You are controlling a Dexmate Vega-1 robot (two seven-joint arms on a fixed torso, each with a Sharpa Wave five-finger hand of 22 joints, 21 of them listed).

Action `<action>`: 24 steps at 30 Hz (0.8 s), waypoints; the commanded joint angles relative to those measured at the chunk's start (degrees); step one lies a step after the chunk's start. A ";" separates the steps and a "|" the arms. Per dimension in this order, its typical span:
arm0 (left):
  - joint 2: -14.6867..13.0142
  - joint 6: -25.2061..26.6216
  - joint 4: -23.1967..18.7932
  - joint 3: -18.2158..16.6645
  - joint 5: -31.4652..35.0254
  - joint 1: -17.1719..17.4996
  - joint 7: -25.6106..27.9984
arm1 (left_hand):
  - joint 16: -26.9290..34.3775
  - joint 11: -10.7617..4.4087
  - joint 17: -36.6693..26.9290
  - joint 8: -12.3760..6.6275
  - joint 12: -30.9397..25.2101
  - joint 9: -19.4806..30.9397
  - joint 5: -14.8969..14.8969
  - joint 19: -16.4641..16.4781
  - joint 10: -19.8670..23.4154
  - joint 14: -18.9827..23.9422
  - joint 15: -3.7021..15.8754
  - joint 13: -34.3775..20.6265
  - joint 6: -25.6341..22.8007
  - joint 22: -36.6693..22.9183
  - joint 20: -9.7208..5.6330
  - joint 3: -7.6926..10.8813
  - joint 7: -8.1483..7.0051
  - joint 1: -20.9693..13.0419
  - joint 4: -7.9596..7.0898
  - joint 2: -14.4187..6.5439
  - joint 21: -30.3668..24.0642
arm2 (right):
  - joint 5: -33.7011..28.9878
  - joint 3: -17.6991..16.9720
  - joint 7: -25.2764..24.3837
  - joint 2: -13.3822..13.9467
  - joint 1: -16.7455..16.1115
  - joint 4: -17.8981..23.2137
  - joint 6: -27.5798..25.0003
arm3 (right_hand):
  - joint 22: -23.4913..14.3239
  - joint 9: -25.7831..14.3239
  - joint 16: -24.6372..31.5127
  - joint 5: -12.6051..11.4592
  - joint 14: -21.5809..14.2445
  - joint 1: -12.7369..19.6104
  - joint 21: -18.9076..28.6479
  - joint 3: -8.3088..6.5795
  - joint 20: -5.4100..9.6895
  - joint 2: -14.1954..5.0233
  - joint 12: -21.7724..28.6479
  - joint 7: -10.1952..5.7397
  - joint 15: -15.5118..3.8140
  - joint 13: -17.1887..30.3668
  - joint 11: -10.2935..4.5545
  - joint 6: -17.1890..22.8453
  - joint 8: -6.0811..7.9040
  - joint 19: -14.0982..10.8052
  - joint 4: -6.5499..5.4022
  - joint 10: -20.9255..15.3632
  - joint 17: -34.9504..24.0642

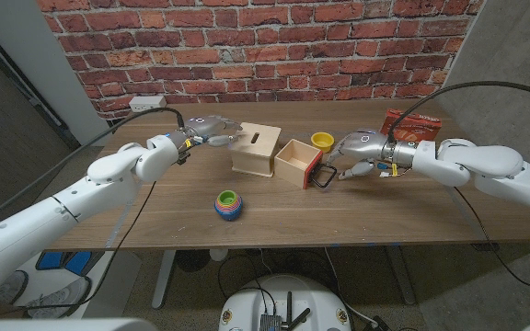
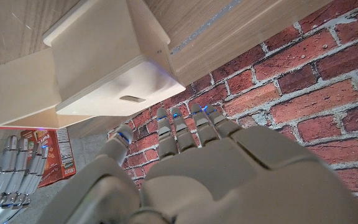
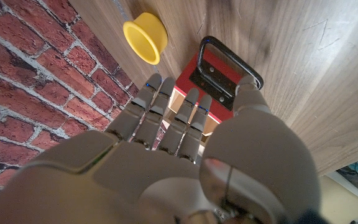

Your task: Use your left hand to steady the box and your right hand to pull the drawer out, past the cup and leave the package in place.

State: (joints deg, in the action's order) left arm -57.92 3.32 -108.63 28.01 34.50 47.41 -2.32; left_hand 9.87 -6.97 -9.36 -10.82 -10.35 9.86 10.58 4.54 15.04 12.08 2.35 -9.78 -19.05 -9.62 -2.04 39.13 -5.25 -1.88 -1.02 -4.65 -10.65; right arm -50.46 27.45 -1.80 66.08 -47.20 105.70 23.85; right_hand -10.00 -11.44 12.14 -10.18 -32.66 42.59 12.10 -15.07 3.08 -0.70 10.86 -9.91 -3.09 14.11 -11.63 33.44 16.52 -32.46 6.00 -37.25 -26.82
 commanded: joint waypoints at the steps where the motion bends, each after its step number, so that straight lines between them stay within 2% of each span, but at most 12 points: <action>1: 0.96 1.50 0.04 -0.89 -1.72 0.94 2.89 | 0.13 0.00 -0.05 0.19 -0.26 0.17 -0.18 0.48 0.35 0.63 6.56 -0.14 0.04 -0.04 -8.64 0.52 0.00 0.10 0.09 -2.99 -0.40 | 4.37 -2.18 -1.32 -0.49 -2.62 0.16 -2.42 | -0.19 -0.08 0.62 -0.34 0.47 -0.76 0.44 0.09 1.23 -0.22 0.38 0.43 -8.46 0.02 0.86 -0.04 -0.13 -1.18 -0.13 -0.24 -0.15; 11: 1.98 1.42 0.76 -1.53 -4.25 1.71 6.04 | 0.11 0.11 -0.05 0.18 -0.27 0.17 -0.18 0.86 0.37 0.64 6.44 -0.14 -0.03 -0.04 -8.55 0.68 0.15 0.10 0.18 -2.99 -0.46 | 7.93 -3.66 -2.63 -1.25 -5.16 0.40 -5.63 | -0.16 0.01 0.90 -0.51 0.69 -1.20 0.68 0.30 1.32 -0.58 0.13 1.36 -8.26 -0.05 1.84 -1.07 -0.71 -2.39 0.11 0.61 -0.19; 15: 2.04 1.19 1.09 -1.76 -5.11 1.86 6.90 | 0.12 0.00 -0.04 0.18 -0.27 0.17 -0.18 0.91 0.38 0.68 6.43 -0.14 -0.05 -0.04 -8.51 0.74 0.20 0.09 0.23 -2.99 -0.45 | 10.16 -4.62 -2.43 -1.14 -6.66 1.13 -7.45 | -0.15 0.03 1.01 -0.57 0.71 -1.36 0.73 0.36 1.53 -0.71 0.07 1.25 -8.23 -0.07 2.21 -1.58 -0.98 -2.73 0.17 0.91 -0.20; 24: 2.08 1.18 1.08 -3.57 -8.49 3.57 9.38 | 0.05 0.17 -0.04 0.29 -0.21 0.17 -0.18 0.99 0.21 0.52 6.25 -0.14 0.19 -0.04 -8.41 0.89 0.31 0.06 0.33 -3.02 -0.41 | 14.10 -6.10 -1.86 -1.70 -9.35 2.85 -11.97 | -0.11 0.26 0.92 -0.70 1.95 -2.38 0.47 0.92 1.76 -0.84 -0.59 1.51 -7.73 -0.37 2.74 -5.46 -2.95 -3.19 0.46 4.12 -0.11</action>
State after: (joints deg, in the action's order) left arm -56.16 4.75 -107.80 26.13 29.81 49.35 3.91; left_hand 9.87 -6.97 -9.36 -10.59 -10.35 9.87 10.58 5.08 15.04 12.08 2.35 -9.79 -19.05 -9.62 -2.17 39.45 -5.25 -1.88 -0.70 -4.65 -10.65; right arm -40.77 23.25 -3.83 64.99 -53.22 106.80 16.51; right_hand -10.00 -11.18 13.02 -10.63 -31.22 41.01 12.32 -14.58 3.07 -1.67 10.37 -8.66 -2.84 13.83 -8.93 28.95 14.07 -35.11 6.50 -33.81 -26.83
